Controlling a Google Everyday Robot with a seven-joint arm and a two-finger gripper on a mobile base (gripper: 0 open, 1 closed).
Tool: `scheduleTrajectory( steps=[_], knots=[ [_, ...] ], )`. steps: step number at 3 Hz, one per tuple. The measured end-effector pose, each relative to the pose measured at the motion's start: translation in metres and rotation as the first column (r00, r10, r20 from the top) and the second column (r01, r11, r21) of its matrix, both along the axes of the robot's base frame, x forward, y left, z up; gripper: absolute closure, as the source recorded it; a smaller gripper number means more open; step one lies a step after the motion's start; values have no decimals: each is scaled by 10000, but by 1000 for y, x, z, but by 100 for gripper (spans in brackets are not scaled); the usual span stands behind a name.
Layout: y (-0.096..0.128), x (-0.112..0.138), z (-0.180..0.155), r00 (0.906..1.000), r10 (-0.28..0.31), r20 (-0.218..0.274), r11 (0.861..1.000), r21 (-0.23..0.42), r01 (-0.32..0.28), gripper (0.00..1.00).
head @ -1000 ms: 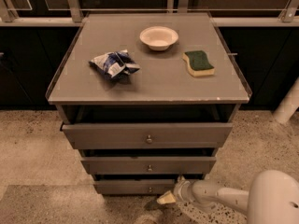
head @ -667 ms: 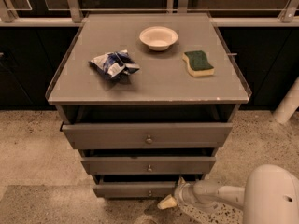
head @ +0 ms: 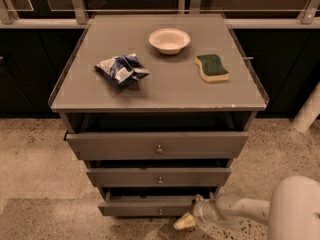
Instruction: Open bottom drawer
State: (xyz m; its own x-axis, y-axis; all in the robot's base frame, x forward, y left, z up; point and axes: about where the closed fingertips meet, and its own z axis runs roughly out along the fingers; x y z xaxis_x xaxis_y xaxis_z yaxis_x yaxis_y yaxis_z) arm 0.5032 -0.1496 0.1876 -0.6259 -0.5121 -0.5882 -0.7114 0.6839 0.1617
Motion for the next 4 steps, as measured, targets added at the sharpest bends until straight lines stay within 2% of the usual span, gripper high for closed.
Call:
scheduleTrajectory(
  steps=[1, 2, 3, 4],
  knots=[
    [5, -49, 30, 9940, 485, -980, 9910, 1286, -357, 0],
    [17, -64, 37, 9868, 988, -1285, 9800, 1848, -741, 0],
    [18, -62, 38, 9875, 974, -1242, 9802, 1841, -735, 0],
    [14, -39, 52, 9964, 719, -444, 9859, 1543, -643, 0]
  ],
)
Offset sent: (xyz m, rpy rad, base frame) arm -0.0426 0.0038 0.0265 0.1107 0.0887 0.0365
